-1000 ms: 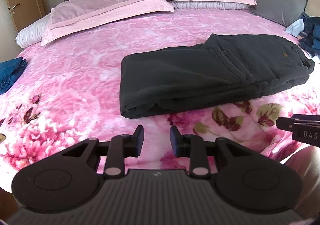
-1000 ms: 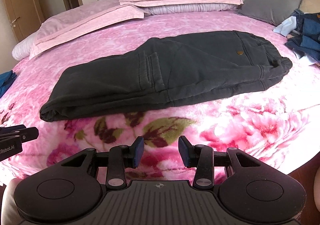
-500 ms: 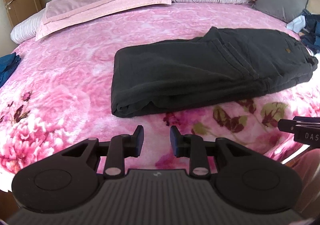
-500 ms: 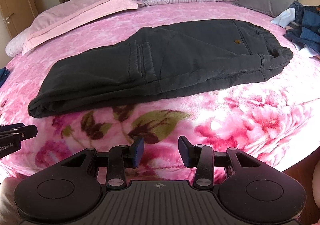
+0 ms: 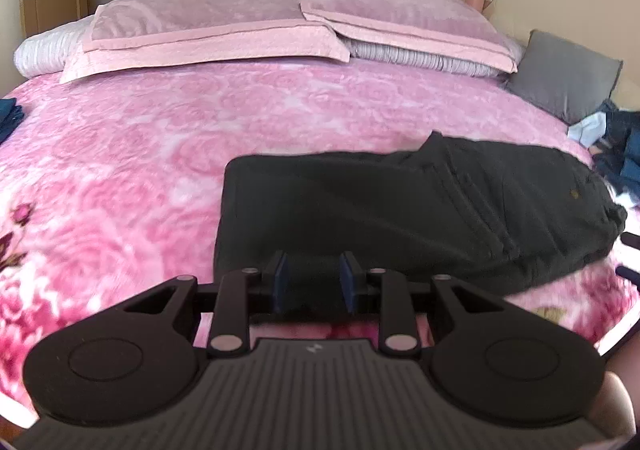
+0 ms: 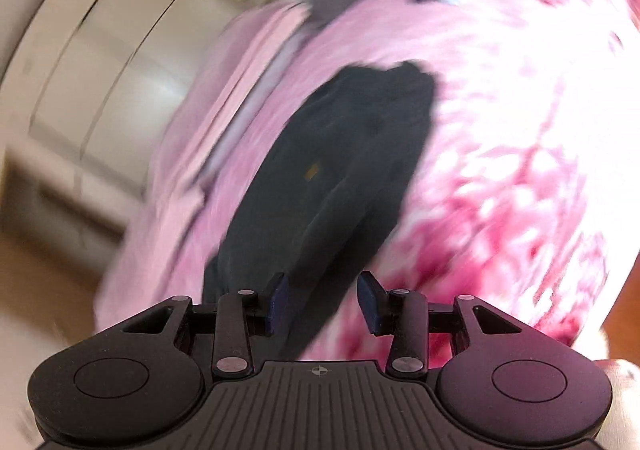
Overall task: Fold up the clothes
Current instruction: 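Grasp the folded trousers' edge with the left gripper while the right gripper grasps the waistband end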
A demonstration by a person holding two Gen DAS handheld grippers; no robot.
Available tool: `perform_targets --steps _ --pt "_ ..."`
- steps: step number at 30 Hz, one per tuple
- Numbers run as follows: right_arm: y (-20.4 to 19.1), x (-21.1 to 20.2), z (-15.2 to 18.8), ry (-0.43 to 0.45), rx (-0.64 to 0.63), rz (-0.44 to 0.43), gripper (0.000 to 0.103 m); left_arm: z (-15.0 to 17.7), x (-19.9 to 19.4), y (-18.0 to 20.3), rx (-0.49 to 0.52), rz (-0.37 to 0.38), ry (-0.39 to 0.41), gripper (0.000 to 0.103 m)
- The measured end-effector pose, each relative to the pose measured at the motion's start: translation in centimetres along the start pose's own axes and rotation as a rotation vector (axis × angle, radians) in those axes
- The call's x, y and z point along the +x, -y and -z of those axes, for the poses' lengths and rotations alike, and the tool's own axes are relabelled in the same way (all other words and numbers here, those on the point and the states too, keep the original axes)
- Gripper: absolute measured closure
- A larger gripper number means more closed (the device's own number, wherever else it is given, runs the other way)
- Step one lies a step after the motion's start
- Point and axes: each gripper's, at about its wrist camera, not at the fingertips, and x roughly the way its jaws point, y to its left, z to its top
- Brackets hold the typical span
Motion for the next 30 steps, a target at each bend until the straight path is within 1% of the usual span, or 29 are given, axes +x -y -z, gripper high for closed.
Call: perform_targets --steps 1,2,5,7,10,12,13,16,20,22,23,25,27,28,30 --pt "1.0 0.2 -0.8 0.017 0.06 -0.01 0.041 -0.2 0.4 0.0 -0.001 0.003 0.003 0.078" --pt "1.8 0.4 -1.6 0.033 0.112 -0.019 0.039 -0.4 0.8 0.0 0.004 0.003 0.005 0.078" --pt "3.4 1.3 -3.6 0.064 0.187 -0.027 0.039 -0.7 2.3 0.1 0.017 0.001 0.008 0.078" --pt "3.9 2.1 -4.7 0.071 0.212 -0.008 0.039 -0.7 3.3 0.1 0.025 -0.001 0.005 0.078" --pt "4.6 3.3 -6.2 0.073 0.229 -0.012 0.04 -0.3 5.5 0.1 0.039 -0.012 -0.058 0.079" --pt "4.8 4.0 -6.8 0.069 0.23 -0.011 0.041 -0.1 5.8 0.2 0.049 -0.014 -0.053 0.078" --pt "4.9 4.2 -7.0 0.066 0.225 -0.013 0.043 0.0 6.0 0.1 0.051 -0.014 -0.052 0.078" --pt "4.8 5.3 -7.2 0.05 0.183 -0.006 0.065 -0.4 6.0 -0.3 0.024 0.006 -0.053 0.079" --pt "5.4 5.3 -6.6 0.062 0.16 -0.057 0.065 -0.5 6.0 -1.0 -0.017 0.038 -0.047 0.079" --pt "5.6 5.1 -6.3 0.073 0.153 -0.076 0.065 -0.3 6.2 -0.8 0.0 0.038 -0.054 0.078" --pt "5.5 5.1 -6.2 0.073 0.137 -0.068 0.065 -0.3 6.3 -0.6 0.014 0.033 -0.059 0.078" --pt "4.5 5.4 -6.0 0.063 0.067 -0.022 0.066 -0.3 6.6 -0.4 0.039 0.026 -0.069 0.078" --pt "2.9 5.9 -5.9 0.056 -0.038 0.047 0.068 -0.3 6.6 -0.5 0.033 0.032 -0.072 0.078" --pt "2.6 6.0 -5.7 0.055 -0.069 0.072 0.073 -0.3 6.6 -0.6 0.03 0.036 -0.073 0.078" --pt "2.2 6.0 -5.3 0.052 -0.108 0.101 0.077 -0.3 6.6 -0.8 0.024 0.042 -0.076 0.078"
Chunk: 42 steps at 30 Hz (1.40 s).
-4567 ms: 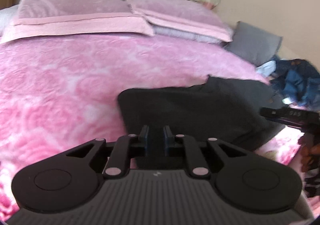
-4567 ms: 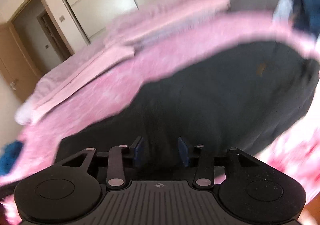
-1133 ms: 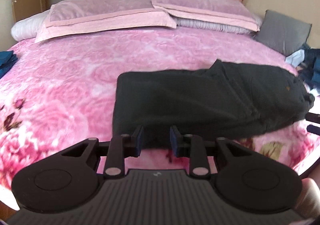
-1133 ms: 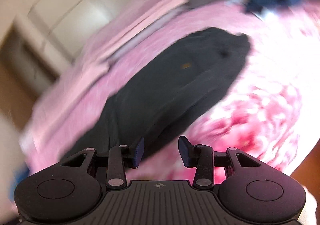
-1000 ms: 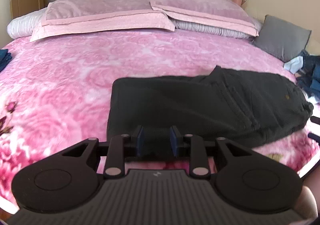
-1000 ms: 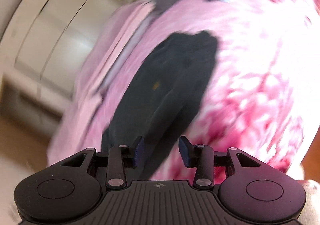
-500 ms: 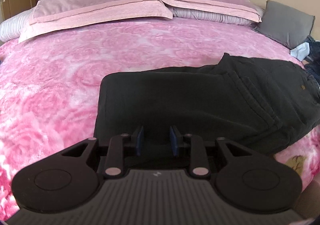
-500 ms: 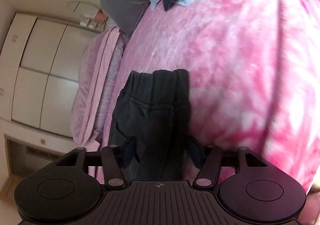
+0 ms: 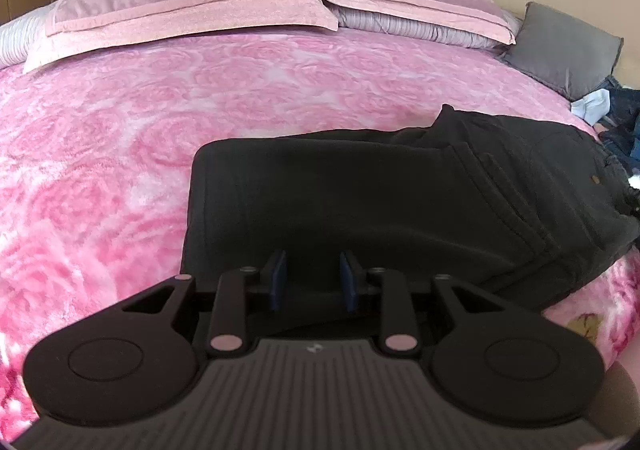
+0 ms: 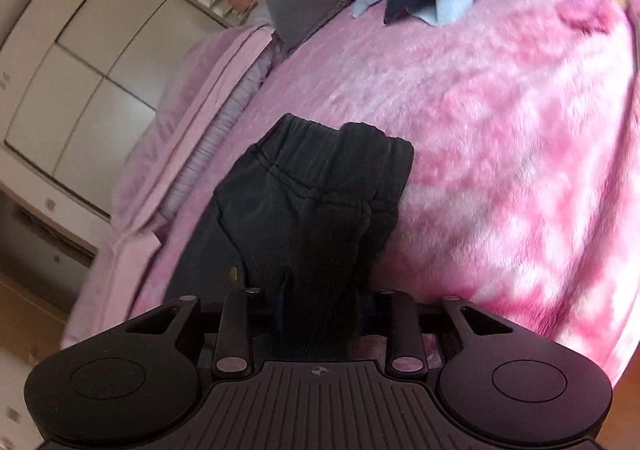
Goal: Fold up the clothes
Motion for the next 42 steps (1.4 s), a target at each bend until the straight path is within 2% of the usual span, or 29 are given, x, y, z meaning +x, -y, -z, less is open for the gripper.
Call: perform_targets --steps 2,5,8,9,10,14,16,18,19,20,21,23,24,25,26,27,31,35,38,40,42 --pt "-1.2 0.2 0.4 -0.013 -0.096 0.056 0.081 0.0 -0.2 -0.2 -0.014 0.007 0.006 0.08" --pt "-6.1 0.8 1.7 -0.003 -0.427 0.235 0.084 0.0 -0.9 -1.0 -0.062 0.021 0.019 0.085" --pt "-11.7 0.9 4.6 0.092 -0.755 0.378 0.089 0.3 -2.2 -2.3 -0.119 0.027 0.038 0.086" --pt "-13.3 0.4 5.5 0.142 -0.825 0.37 0.089 0.4 -2.7 -2.8 -0.139 0.025 0.046 0.086" --pt "-14.9 -0.3 6.6 0.193 -0.895 0.348 0.09 0.6 -3.3 -3.4 -0.158 0.024 0.055 0.087" --pt "-21.6 -3.1 13.0 0.349 -1.198 0.11 0.091 1.0 -5.2 -6.0 -0.253 0.041 0.081 0.088" --pt "-23.4 -3.7 17.6 0.377 -1.361 0.021 0.088 1.3 -5.8 -7.4 -0.312 0.07 0.087 0.088" --pt "-24.8 -4.3 22.4 0.383 -1.52 -0.07 0.082 1.7 -6.3 -8.1 -0.342 0.081 0.089 0.088" --pt "-25.1 -3.8 24.6 0.346 -1.59 -0.113 0.076 1.9 -6.5 -8.4 -0.353 0.085 0.088 0.088" --pt "-25.2 -3.3 27.1 0.28 -1.669 -0.152 0.066 2.1 -6.6 -8.7 -0.364 0.09 0.088 0.089" --pt "-25.0 -2.8 29.2 0.206 -1.74 -0.176 0.061 2.4 -6.8 -8.9 -0.372 0.098 0.087 0.089" --pt "-24.2 -1.6 33.2 0.046 -1.863 -0.218 0.058 2.9 -7.2 -9.3 -0.39 0.115 0.084 0.089" --pt "-23.7 -1.3 34.2 0.007 -1.895 -0.225 0.058 3.1 -7.3 -9.4 -0.404 0.131 0.081 0.089" --pt "-23.3 -1.4 34.7 0.003 -1.911 -0.226 0.056 3.3 -7.4 -9.5 -0.417 0.147 0.079 0.089" --pt "-22.9 -1.4 35.1 -0.001 -1.926 -0.226 0.047 3.3 -7.5 -9.6 -0.429 0.163 0.081 0.089" --pt "-22.6 -1.7 35.2 -0.002 -1.928 -0.23 0.044 3.3 -7.6 -9.7 -0.44 0.18 0.083 0.088" --pt "-22.8 -3.2 30.7 0.013 -1.753 -0.273 0.042 3.0 -7.4 -10.0 -0.51 0.269 0.092 0.088" --pt "-22.1 -5.4 24.1 0.009 -1.383 -0.249 0.042 2.5 -7.0 -10.1 -0.599 0.367 0.09 0.078" --pt "-19.4 -5.6 18.8 -0.039 -1.019 -0.222 0.042 2.5 -6.1 -9.9 -0.645 0.416 0.07 0.067" --pt "-17.9 -4.9 17.1 -0.076 -0.868 -0.157 0.042 2.6 -4.8 -10.0 -0.704 0.438 0.052 0.066" --pt "-16.6 -4.2 16.2 -0.093 -0.772 -0.119 0.042 2.6 -3.4 -10.3 -0.765 0.462 0.026 0.066"
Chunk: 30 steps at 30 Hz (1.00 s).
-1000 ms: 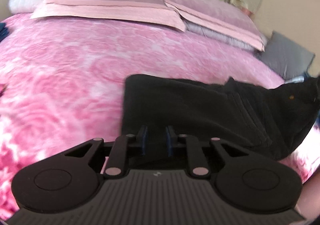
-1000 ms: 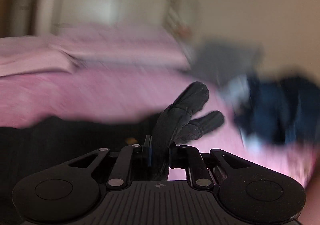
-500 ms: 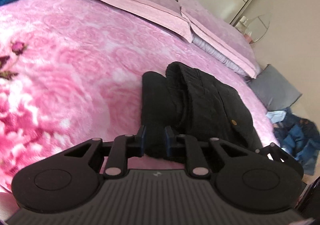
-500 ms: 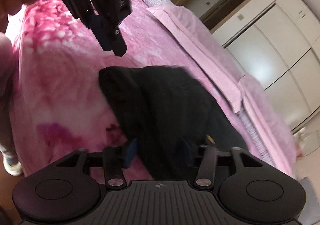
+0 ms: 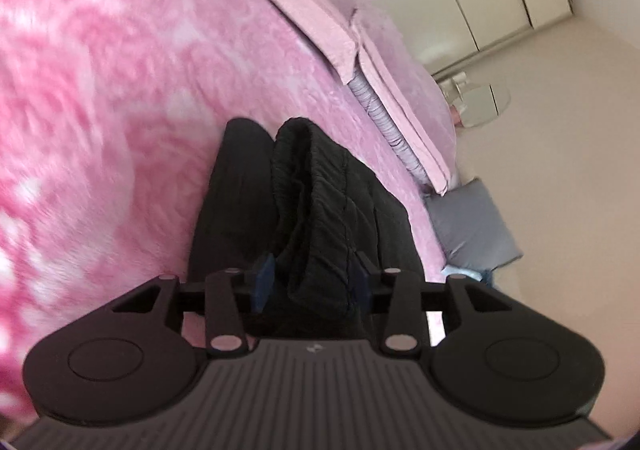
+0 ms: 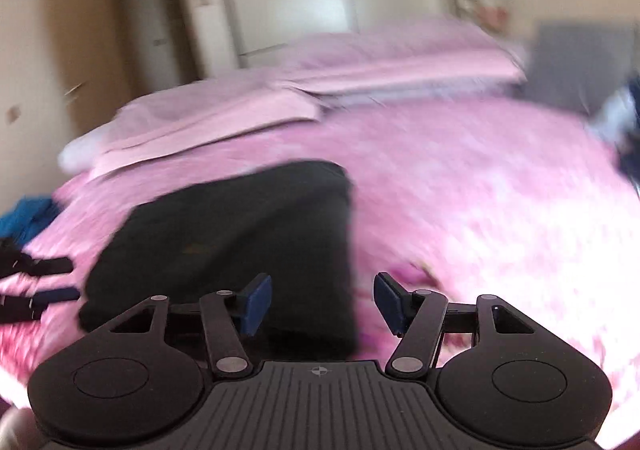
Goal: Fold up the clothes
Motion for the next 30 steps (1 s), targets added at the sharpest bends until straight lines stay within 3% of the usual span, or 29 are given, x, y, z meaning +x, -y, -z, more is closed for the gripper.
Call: perform_targets --steps 3,9,11,19,24,26,27,29,30 --pt "2.6 0.5 -0.2 -0.034 0.197 -0.008 0.042 -0.7 1.9 -0.7 -0.059 0.03 -0.043 0.065" --pt "9.0 2.3 -0.8 -0.151 0.722 -0.004 0.046 -1.5 4.2 -0.5 -0.019 -0.008 -0.071 0.059" --pt "9.6 3.9 -1.4 -0.179 0.749 -0.017 0.049 -2.0 4.8 -0.4 -0.013 -0.007 -0.088 0.056" --pt "7.7 4.6 -1.3 -0.187 0.625 0.022 0.049 -2.6 6.2 2.0 0.128 -0.122 -0.144 0.051" --pt "8.0 4.8 -0.8 -0.187 0.628 0.007 0.049 -2.1 6.2 1.9 0.123 -0.114 -0.129 0.05" --pt "7.8 5.5 -1.1 -0.186 0.62 0.006 0.05 -2.0 6.3 2.0 0.132 -0.106 -0.115 0.063" --pt "7.6 5.8 -1.2 -0.183 0.618 -0.004 0.054 -2.1 6.2 2.1 0.145 -0.101 -0.106 0.067" --pt "7.2 6.0 -1.3 -0.17 0.623 -0.064 0.085 -2.1 5.6 3.0 0.194 -0.09 -0.075 0.08" --pt "6.8 5.8 -1.6 -0.166 0.603 -0.077 0.088 -2.2 4.9 3.5 0.215 -0.076 -0.052 0.081"
